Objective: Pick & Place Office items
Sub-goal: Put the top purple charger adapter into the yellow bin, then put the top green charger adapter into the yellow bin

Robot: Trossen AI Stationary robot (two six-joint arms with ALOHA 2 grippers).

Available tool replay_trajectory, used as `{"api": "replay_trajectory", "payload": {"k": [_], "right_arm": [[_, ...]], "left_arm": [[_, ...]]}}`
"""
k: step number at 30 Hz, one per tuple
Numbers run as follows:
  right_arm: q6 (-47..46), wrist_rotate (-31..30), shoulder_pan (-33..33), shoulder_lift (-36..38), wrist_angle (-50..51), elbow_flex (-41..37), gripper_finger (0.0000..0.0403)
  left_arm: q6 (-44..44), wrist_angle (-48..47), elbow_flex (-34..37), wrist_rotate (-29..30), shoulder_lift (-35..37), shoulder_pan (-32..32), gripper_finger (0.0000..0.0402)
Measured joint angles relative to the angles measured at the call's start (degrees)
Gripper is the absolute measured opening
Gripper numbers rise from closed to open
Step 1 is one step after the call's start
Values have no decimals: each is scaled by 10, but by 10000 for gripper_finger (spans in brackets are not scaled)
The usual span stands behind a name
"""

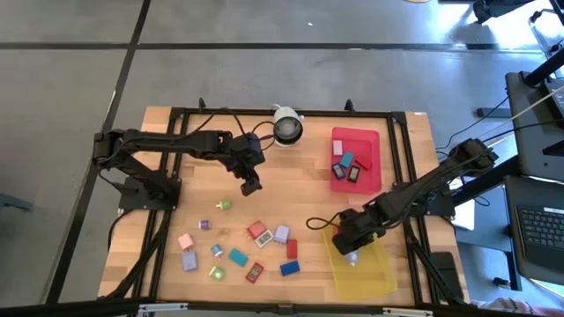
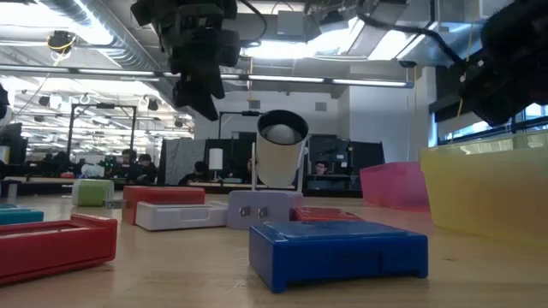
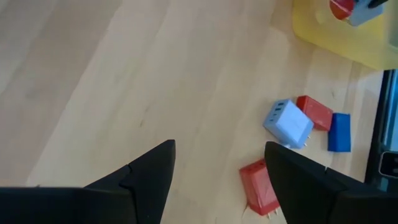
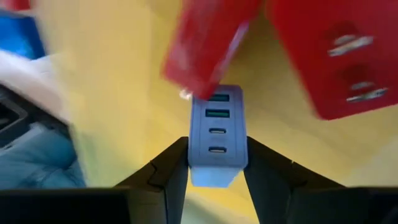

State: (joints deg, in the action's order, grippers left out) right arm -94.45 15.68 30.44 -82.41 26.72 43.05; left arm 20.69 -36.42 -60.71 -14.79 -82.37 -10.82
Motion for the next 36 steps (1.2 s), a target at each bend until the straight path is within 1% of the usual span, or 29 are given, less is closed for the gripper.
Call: {"api": "replay_trajectory", "payload": {"k": [4,8,12,14,18,21,24,26,30,33,36], "right_arm": [[0,1,0,12,-14,0,148],[18,2,0,30,-12,0,148],[59,2,0,53,-10,0,147],[85,2,-1,62,-9,0,143],[113,2,-1,77,-9,0,136],[130,2,-1,85,-9,0,137],[144,2,1,85,-8,0,139],[161,2,3,85,-8,0,139],[187,2,9,85,-2,0,139],[190,2,15,85,7,0,139],[200,2,21,85,12,0,139]], "left_arm": [[1,-10,0,-1,0,15,257],[7,-50,0,-3,0,30,260],[25,-125,0,-3,0,42,260],[18,-179,0,0,0,49,260],[-9,-235,12,22,0,77,260],[-59,-235,17,44,0,100,260],[-125,-234,18,90,0,123,260],[-153,-234,18,116,0,137,260],[-165,-231,18,136,0,158,259],[-146,-224,18,138,-4,168,258],[-130,-196,37,138,-3,176,258]]}}
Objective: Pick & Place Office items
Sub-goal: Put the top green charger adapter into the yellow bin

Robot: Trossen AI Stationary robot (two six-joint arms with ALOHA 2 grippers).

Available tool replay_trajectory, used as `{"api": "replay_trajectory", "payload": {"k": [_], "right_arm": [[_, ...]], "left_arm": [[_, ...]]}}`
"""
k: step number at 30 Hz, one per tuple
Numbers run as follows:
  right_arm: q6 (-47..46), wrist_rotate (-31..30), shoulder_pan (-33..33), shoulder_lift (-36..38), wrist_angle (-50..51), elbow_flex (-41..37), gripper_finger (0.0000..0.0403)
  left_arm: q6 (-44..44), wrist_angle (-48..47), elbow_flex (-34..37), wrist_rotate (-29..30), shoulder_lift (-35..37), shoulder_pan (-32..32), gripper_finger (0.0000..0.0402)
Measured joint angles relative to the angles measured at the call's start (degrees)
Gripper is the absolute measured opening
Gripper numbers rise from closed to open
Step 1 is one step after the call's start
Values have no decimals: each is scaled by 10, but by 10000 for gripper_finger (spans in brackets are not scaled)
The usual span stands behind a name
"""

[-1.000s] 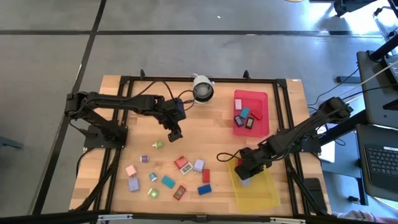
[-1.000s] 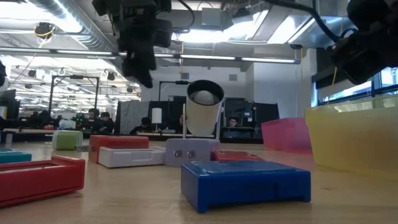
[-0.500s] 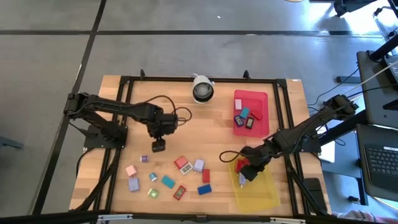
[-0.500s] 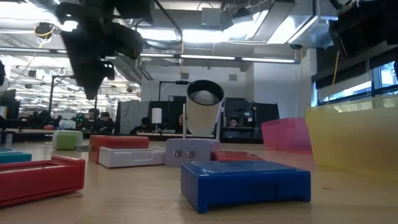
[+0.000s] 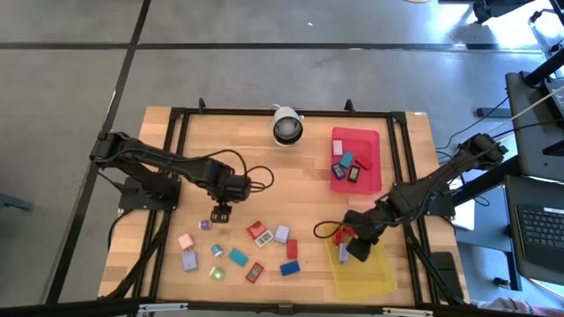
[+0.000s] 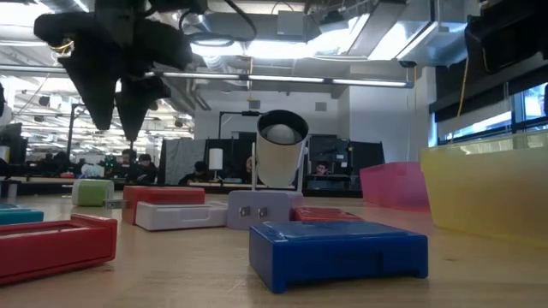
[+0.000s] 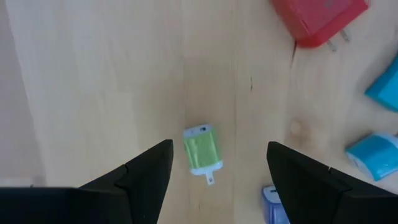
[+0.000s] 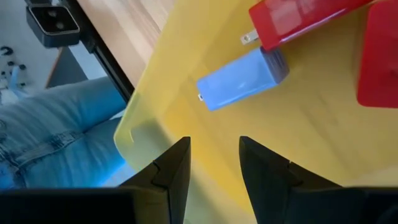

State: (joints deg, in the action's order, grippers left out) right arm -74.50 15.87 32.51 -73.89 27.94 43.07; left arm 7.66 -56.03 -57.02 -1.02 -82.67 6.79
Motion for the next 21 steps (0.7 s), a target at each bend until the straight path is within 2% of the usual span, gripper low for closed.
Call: {"api": "replay_trajectory", "payload": {"k": [8,14,21], "right_arm": [[2,-17,10,0,4,0,139],[2,-18,10,0,4,0,139],[2,-19,10,0,4,0,139]], "left_arm": [[50,25,75,0,0,7,251],[81,106,130,-3,0,6,243],[124,165,166,29,0,6,222]]}}
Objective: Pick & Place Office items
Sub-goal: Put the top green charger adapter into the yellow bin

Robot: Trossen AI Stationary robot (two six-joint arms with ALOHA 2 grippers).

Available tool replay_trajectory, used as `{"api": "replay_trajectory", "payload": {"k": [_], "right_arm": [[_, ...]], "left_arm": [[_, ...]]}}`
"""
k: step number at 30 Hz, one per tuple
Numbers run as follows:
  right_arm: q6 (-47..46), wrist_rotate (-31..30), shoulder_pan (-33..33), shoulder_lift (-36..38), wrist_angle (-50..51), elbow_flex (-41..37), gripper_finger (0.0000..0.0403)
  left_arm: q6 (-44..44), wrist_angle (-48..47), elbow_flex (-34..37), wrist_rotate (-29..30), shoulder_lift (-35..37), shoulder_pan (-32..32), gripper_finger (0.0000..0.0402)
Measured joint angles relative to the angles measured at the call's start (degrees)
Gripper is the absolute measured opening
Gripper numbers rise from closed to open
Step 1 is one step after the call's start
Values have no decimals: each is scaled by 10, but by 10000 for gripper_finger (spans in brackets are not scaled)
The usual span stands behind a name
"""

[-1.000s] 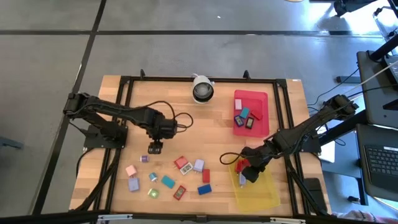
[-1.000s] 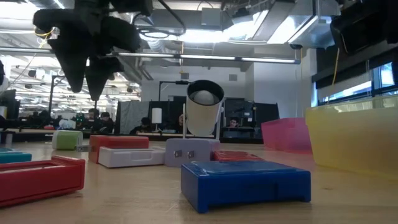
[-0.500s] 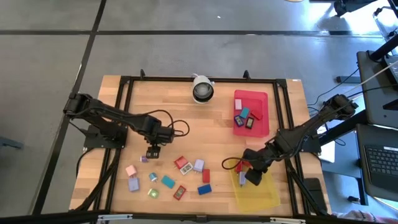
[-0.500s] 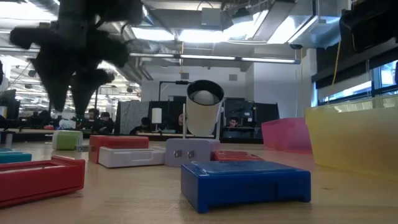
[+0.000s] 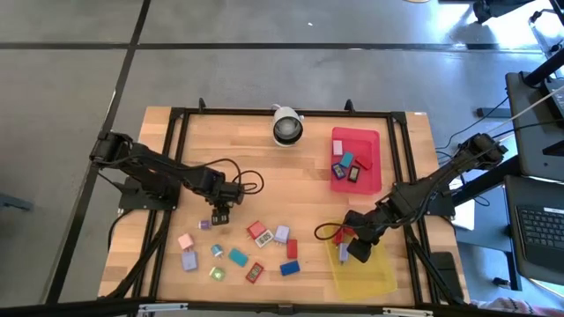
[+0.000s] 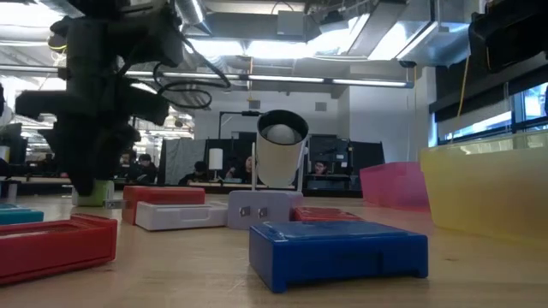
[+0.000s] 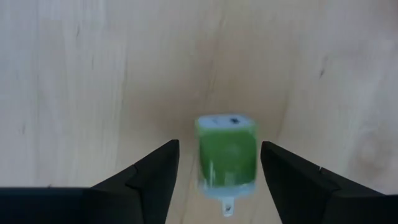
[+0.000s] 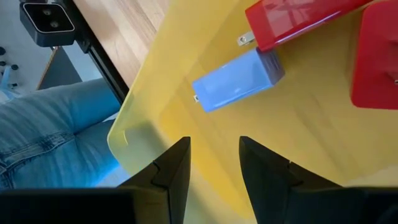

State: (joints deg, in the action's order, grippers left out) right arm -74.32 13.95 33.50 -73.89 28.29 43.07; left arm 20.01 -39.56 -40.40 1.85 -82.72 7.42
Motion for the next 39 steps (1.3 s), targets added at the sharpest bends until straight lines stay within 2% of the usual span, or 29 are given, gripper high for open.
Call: {"api": "replay_trajectory", "payload": {"k": [9,13,17,21,24,27,30,33,37,39], "right_arm": [[-1,-26,0,0,-5,0,139],[-1,-26,-2,0,-18,0,139],[-2,-23,-17,0,-17,0,139],[13,21,-36,7,-17,0,139],[33,30,-55,25,-16,0,139],[52,15,-83,54,-17,0,139],[71,-30,-116,91,-21,0,139],[92,-116,-150,126,-36,0,139],[131,-273,-189,152,-114,0,139],[165,-316,-210,152,-178,0,139]], "left_arm": [[20,16,12,1,0,0,135],[37,17,-14,2,0,0,132],[39,17,-67,12,0,0,132],[14,21,-143,41,0,0,141],[-31,23,-206,74,0,0,142],[-82,26,-259,125,0,0,139],[-138,30,-307,183,0,0,140],[-196,63,-335,233,0,0,140],[-265,149,-342,259,0,0,141],[-280,177,-341,257,-5,-3,141]]}}
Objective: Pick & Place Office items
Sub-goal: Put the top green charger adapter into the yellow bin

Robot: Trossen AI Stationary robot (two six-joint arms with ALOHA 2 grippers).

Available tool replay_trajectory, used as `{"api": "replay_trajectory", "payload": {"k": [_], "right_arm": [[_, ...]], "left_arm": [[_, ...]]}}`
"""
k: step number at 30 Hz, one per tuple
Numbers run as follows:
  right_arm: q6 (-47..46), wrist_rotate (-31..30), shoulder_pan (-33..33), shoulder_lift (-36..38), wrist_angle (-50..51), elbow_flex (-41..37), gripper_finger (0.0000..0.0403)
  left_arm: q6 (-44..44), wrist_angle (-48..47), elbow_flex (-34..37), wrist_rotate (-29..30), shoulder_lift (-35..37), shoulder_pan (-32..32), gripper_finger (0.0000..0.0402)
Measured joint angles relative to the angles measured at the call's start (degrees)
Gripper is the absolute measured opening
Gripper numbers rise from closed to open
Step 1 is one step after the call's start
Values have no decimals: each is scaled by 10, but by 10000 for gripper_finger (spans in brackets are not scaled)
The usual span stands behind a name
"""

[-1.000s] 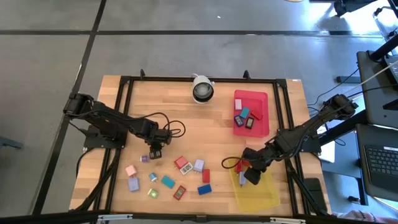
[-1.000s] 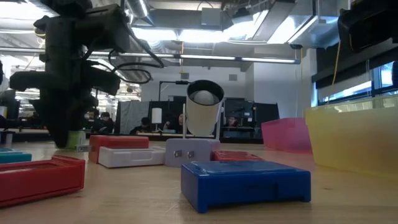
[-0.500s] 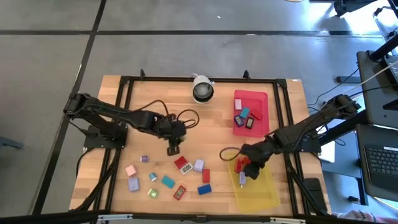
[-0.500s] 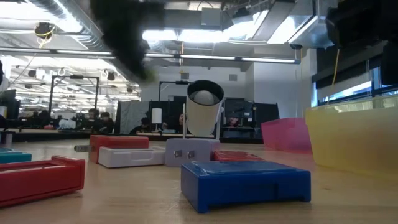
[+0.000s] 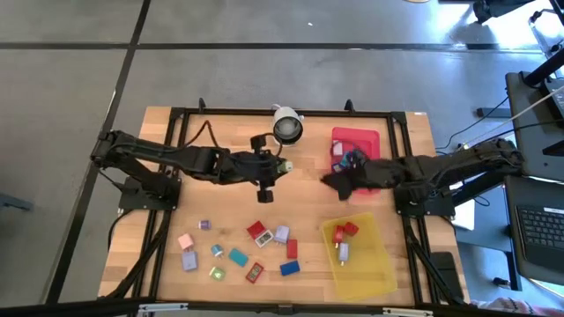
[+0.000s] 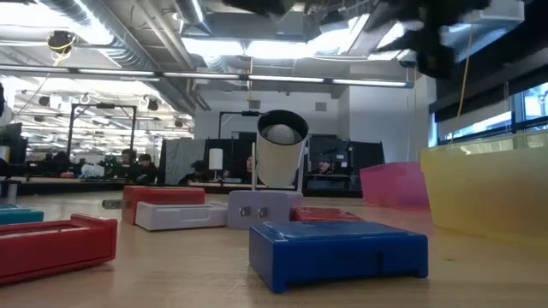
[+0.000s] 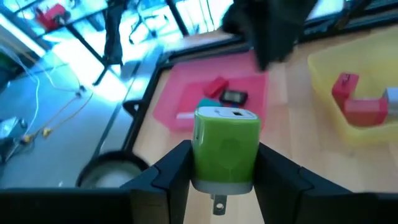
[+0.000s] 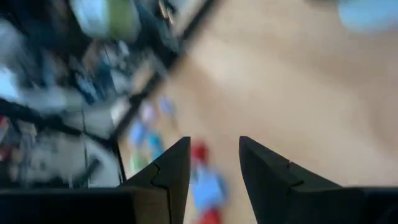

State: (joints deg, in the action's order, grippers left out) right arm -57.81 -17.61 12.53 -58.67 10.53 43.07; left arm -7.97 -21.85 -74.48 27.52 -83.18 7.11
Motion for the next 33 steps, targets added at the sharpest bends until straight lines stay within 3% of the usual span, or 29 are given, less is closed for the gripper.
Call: {"api": "replay_trajectory", "payload": {"k": [6,21,33], "right_arm": [[64,20,-54,-26,-148,0,142],[12,56,-112,-112,-182,0,262],[12,65,-115,-168,-205,0,255]], "left_arm": [[4,20,0,-1,-34,-17,142],[54,88,1,-6,-125,-32,142],[52,118,1,-11,-139,-46,143]]}}
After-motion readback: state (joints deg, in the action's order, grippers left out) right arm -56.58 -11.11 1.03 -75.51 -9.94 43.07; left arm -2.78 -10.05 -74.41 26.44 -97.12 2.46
